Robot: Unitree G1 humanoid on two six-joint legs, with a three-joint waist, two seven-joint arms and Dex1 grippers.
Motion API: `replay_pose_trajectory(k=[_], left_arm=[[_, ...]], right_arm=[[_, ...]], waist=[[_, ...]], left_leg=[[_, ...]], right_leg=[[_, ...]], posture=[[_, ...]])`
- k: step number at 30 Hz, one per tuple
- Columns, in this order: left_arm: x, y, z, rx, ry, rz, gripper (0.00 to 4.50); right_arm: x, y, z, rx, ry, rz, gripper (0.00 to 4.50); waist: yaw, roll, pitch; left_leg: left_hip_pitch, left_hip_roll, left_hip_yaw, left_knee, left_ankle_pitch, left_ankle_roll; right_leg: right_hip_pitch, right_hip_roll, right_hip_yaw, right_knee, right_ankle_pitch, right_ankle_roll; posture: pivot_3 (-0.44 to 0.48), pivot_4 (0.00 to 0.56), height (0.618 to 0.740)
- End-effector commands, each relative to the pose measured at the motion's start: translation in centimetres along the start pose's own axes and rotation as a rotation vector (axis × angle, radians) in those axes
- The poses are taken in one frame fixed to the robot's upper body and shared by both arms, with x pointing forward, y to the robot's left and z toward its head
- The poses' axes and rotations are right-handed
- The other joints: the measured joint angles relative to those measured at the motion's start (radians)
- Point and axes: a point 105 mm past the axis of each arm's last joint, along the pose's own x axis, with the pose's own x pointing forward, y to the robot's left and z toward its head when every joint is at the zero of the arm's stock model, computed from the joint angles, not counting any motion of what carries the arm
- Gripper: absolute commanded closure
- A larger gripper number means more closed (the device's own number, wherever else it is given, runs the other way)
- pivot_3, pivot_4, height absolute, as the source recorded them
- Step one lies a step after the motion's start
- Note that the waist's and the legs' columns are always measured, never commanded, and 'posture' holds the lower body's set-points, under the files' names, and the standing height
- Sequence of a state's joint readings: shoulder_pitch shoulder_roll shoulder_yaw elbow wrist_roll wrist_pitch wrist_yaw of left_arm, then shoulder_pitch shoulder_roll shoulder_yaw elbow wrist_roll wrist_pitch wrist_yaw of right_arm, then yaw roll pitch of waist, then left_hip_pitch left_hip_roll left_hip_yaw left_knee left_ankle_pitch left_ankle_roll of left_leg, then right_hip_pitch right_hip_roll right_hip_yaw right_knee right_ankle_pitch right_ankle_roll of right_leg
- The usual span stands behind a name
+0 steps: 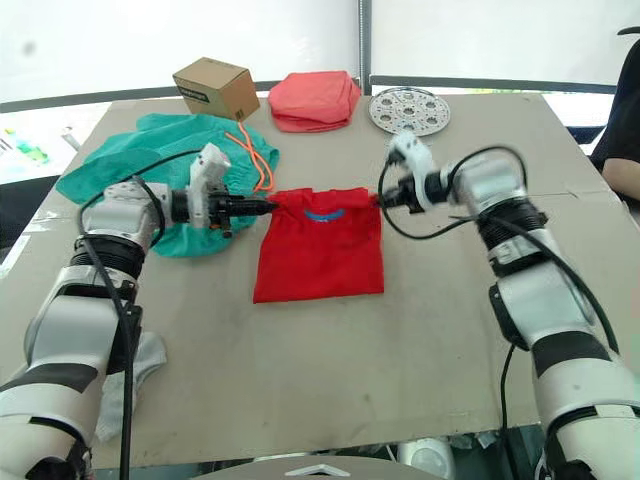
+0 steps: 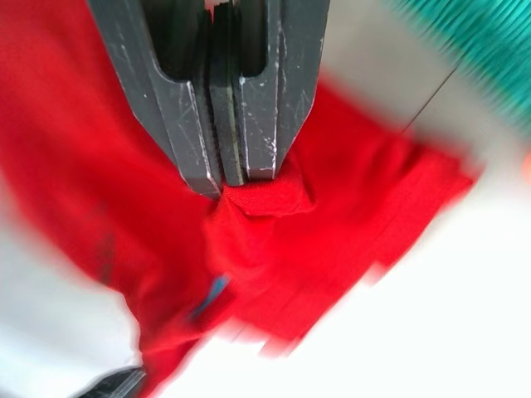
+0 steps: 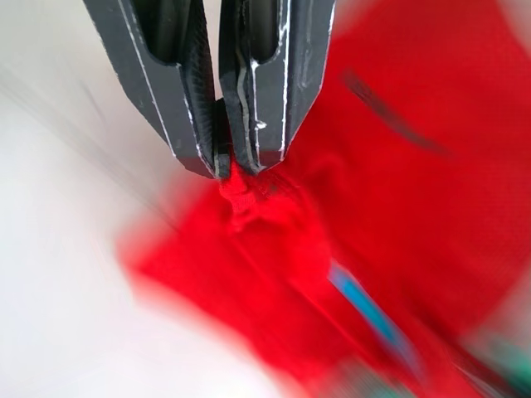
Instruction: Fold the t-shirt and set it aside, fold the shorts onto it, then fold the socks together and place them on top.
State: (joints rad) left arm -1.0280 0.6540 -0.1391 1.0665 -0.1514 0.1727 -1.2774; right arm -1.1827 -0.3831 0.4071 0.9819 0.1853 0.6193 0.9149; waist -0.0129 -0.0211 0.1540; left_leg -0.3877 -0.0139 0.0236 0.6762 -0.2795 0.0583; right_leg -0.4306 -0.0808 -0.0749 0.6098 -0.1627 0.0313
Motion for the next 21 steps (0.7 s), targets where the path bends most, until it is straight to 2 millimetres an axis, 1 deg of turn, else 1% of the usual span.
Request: replay_pose_trajectory(k=[1,8,9,10,11,12,14,17,18,21], left_arm=[[-0.5,1.4,0.9,0.081,0.055,0.096,4.46],[-1.1,2.4,1.0,0.098,0.070,0.157,4.46],[-1.1,2.3,1.7,0.106,0.026,0.148,4.46],[-1.1,1.9,2.9,0.085,-0.061,0.113,4.46],[-1.3,1.7,3.7,0.065,-0.117,0.097,4.46],[-1.4,1.7,4.2,0.059,-0.146,0.091,4.46],[-1.5,1.9,4.2,0.076,-0.137,0.107,4.46],[-1.6,2.5,4.3,0.080,-0.132,0.160,4.46],[-1.5,2.5,4.6,0.089,-0.145,0.164,4.46],[-1.5,2.3,6.5,0.039,-0.260,0.147,4.46]], right_arm=[[-0.9,-1.6,1.7,-0.091,-0.022,-0.095,4.50],[-1.1,-2.0,2.8,-0.103,-0.083,-0.117,4.50],[-1.2,-1.8,3.6,-0.101,-0.129,-0.105,4.50],[-1.5,-1.5,4.7,-0.080,-0.190,-0.082,4.50],[-1.8,-1.1,5.5,-0.062,-0.229,-0.044,4.50],[-2.1,-0.7,6.0,-0.051,-0.249,-0.010,4.50],[-2.5,-0.3,6.5,-0.076,-0.268,0.027,4.50],[-2.5,-0.8,6.9,-0.113,-0.278,-0.026,4.50],[-2.5,-0.8,7.2,-0.130,-0.294,-0.034,4.50],[-2.6,-0.2,8.3,-0.122,-0.355,-0.013,4.50]], waist=[[-0.004,0.000,0.000],[-0.013,0.000,0.000],[-0.014,0.000,0.000],[-0.014,0.000,0.000],[-0.016,0.000,0.000],[-0.016,0.000,0.000],[-0.018,0.001,0.000],[-0.023,0.000,0.000],[-0.024,0.000,0.000],[-0.025,0.000,0.000]], left_leg=[[-0.002,0.000,0.000,0.002,0.000,-0.001],[-0.004,0.001,-0.001,0.003,0.001,-0.001],[-0.004,0.001,-0.001,0.003,0.001,-0.001],[-0.004,0.001,-0.001,0.003,0.001,-0.001],[-0.004,0.001,-0.001,0.003,0.001,-0.001],[-0.004,0.001,-0.001,0.003,0.001,-0.001],[-0.005,0.001,-0.002,0.003,0.001,-0.001],[-0.004,0.001,-0.002,0.003,0.001,-0.001],[-0.004,0.001,-0.002,0.003,0.001,-0.001],[-0.004,0.001,-0.002,0.003,0.001,-0.001]], right_leg=[[-0.002,0.000,0.000,0.000,0.000,0.000],[-0.002,0.001,-0.001,-0.001,0.000,0.000],[-0.002,0.001,-0.001,-0.001,0.000,0.000],[-0.002,0.001,-0.001,-0.001,0.000,0.000],[-0.002,0.001,-0.001,-0.001,0.000,0.000],[-0.002,0.000,-0.001,-0.001,0.001,0.001],[-0.002,0.000,-0.001,-0.001,0.001,0.001],[-0.002,0.000,-0.001,-0.001,0.001,0.001],[-0.002,0.000,-0.001,-0.001,0.001,0.001],[-0.002,0.000,-0.001,0.000,0.001,0.001]], posture=[[0.000,0.150,0.740],[0.000,0.150,0.740],[0.000,0.150,0.740],[0.000,0.150,0.740],[0.000,0.150,0.740],[0.000,0.150,0.740],[0.000,0.150,0.740],[0.000,0.150,0.740],[0.000,0.150,0.740],[0.000,0.150,0.740]])
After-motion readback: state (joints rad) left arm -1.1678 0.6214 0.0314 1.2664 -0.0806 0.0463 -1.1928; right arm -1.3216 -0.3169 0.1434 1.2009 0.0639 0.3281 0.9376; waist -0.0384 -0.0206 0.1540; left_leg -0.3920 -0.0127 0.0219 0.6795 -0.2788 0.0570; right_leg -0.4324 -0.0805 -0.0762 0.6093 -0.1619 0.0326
